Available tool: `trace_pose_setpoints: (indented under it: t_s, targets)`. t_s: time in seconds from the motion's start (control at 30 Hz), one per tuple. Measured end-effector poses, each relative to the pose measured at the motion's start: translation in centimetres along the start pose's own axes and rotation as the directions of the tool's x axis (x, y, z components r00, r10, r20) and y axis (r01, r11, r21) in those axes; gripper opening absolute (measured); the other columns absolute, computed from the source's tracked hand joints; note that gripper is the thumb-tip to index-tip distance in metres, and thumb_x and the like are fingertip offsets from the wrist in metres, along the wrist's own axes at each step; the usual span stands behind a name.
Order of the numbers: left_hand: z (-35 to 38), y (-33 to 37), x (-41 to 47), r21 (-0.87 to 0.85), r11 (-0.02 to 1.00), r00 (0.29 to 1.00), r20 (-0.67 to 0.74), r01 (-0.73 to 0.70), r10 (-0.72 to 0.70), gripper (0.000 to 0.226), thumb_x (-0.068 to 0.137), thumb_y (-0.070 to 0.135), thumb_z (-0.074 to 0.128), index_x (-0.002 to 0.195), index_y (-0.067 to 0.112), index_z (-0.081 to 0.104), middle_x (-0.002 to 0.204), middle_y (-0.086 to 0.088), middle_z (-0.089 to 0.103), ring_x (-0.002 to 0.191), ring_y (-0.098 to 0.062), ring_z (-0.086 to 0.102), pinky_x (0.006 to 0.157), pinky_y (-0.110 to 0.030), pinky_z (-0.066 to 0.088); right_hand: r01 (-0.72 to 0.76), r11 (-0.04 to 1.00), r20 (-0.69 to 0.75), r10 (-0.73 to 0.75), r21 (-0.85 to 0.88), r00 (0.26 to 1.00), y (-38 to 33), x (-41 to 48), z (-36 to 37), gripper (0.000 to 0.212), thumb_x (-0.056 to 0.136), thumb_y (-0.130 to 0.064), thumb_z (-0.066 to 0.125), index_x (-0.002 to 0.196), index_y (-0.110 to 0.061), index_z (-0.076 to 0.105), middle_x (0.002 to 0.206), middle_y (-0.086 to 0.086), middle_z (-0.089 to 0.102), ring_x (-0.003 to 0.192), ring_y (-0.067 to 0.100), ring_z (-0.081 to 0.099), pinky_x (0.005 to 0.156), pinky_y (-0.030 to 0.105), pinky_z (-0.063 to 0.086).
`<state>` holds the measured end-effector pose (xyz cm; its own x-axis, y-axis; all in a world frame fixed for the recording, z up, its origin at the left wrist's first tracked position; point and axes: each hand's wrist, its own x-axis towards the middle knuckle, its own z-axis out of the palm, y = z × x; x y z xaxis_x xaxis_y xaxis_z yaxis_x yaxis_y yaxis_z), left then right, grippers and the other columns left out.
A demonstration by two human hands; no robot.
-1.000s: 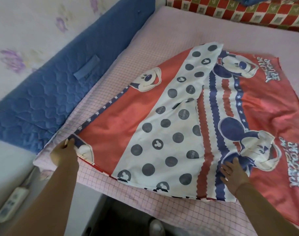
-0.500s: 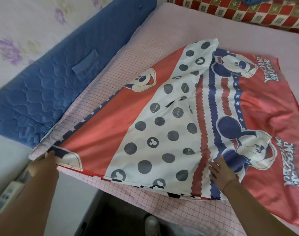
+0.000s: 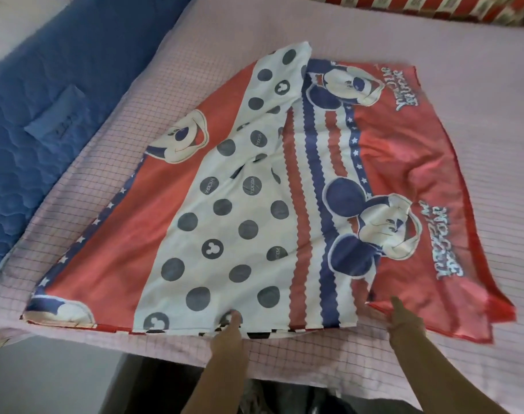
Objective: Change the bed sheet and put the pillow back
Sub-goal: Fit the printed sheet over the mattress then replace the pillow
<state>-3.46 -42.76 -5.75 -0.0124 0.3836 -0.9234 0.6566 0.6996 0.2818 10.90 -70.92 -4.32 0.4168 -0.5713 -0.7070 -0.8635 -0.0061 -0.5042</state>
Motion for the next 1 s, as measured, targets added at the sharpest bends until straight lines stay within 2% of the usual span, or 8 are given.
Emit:
trace_pose_setpoints:
  t_s: [0.1, 0.23, 0.4, 0.53, 0.73, 0.8, 0.9, 1.0]
  targets:
    - [3.1, -2.1, -0.9, 0.012, 1.000, 0.991, 0.131, 0.000, -0.002, 0.058, 0.085, 0.048, 0.066, 0.128, 0.009, 0.055, 0.103, -0.012, 0.060, 0.079, -0.024, 0.058, 0.072, -0.036, 0.051, -0.091, 0.978, 0.126, 0.068, 0.186, 0.990, -0.5, 1.5, -2.2, 0.050, 0.094, -0.039, 0.057, 0.131, -0.006, 0.051, 0.111, 0.009, 0.055, 0.071, 0.019, 0.052, 0.063, 0.030, 0.043]
    - [6.0, -2.7, -2.2, -0.128, 0.986, 0.980, 0.184, 0.103, -0.079, 0.039, 0.092, 0.040, 0.062, 0.103, 0.003, 0.057, 0.100, -0.013, 0.064, 0.073, -0.023, 0.061, 0.065, -0.033, 0.052, -0.282, 0.862, 0.284, 0.170, 0.422, 0.944, -1.2, 3.8, -3.5, 0.065, 0.089, -0.056, 0.055, 0.143, -0.022, 0.042, 0.147, 0.005, 0.042, 0.130, 0.024, 0.047, 0.092, 0.035, 0.041]
    - [8.2, -4.1, -2.1, -0.216, 0.973, 0.984, 0.173, 0.083, -0.046, 0.028, 0.094, 0.032, 0.060, 0.097, 0.004, 0.058, 0.091, -0.015, 0.067, 0.080, -0.026, 0.065, 0.071, -0.037, 0.054, -0.295, 0.785, 0.267, 0.171, 0.545, 0.948, -2.5, 7.6, -5.2, 0.042, 0.089, -0.051, 0.058, 0.116, -0.019, 0.056, 0.101, 0.000, 0.059, 0.074, 0.019, 0.057, 0.056, 0.050, 0.054]
    - [9.3, -4.5, -2.4, -0.262, 0.962, 0.990, 0.138, 0.074, -0.038, 0.021, 0.097, 0.027, 0.057, 0.091, 0.008, 0.057, 0.086, -0.013, 0.065, 0.077, -0.025, 0.062, 0.063, -0.037, 0.051, -0.237, 0.851, 0.205, 0.155, 0.469, 0.966, -4.5, 9.3, -7.8, 0.025, 0.098, -0.032, 0.047, 0.094, -0.010, 0.056, 0.056, 0.003, 0.060, 0.059, 0.024, 0.054, 0.042, 0.031, 0.050]
    - [10.8, -5.5, -1.5, -0.293, 0.955, 0.993, 0.117, 0.052, -0.018, 0.021, 0.097, 0.027, 0.057, 0.106, 0.008, 0.056, 0.090, -0.011, 0.064, 0.080, -0.025, 0.062, 0.073, -0.039, 0.053, -0.396, 0.750, 0.397, 0.194, 0.530, 0.897, -3.8, 16.1, -9.7, 0.042, 0.063, -0.029, 0.066, 0.101, -0.031, 0.048, 0.086, -0.003, 0.061, 0.069, 0.021, 0.057, 0.068, 0.044, 0.058]
    - [11.0, -5.8, -1.5, -0.237, 0.971, 0.997, 0.078, 0.019, 0.000, 0.024, 0.097, 0.029, 0.056, 0.102, 0.006, 0.058, 0.088, -0.012, 0.064, 0.080, -0.025, 0.062, 0.067, -0.037, 0.051, -0.332, 0.736, 0.361, 0.127, 0.590, 0.924, -5.0, 13.6, -10.4, 0.030, 0.083, -0.029, 0.066, 0.110, -0.027, 0.053, 0.074, -0.011, 0.069, 0.063, 0.015, 0.065, 0.057, 0.035, 0.058]
    - [10.9, -6.1, -2.4, -0.233, 0.972, 0.998, 0.062, 0.001, 0.014, 0.023, 0.098, 0.028, 0.054, 0.096, 0.006, 0.059, 0.087, -0.012, 0.065, 0.078, -0.024, 0.063, 0.064, -0.036, 0.051, -0.232, 0.780, 0.255, 0.096, 0.581, 0.962, -6.7, 13.6, -11.6, 0.006, 0.092, -0.027, 0.061, 0.091, -0.023, 0.057, 0.113, 0.002, 0.060, 0.085, 0.019, 0.060, 0.092, 0.040, 0.047]
    - [10.7, -6.4, -2.8, -0.200, 0.980, 0.999, 0.041, -0.006, 0.015, 0.024, 0.099, 0.028, 0.053, 0.097, 0.004, 0.059, 0.089, -0.013, 0.065, 0.077, -0.024, 0.061, 0.065, -0.035, 0.051, -0.165, 0.832, 0.238, 0.041, 0.530, 0.970, -8.5, 14.5, -13.6, 0.015, 0.091, -0.029, 0.064, 0.101, -0.019, 0.060, 0.123, 0.001, 0.058, 0.091, 0.020, 0.061, 0.087, 0.040, 0.046]
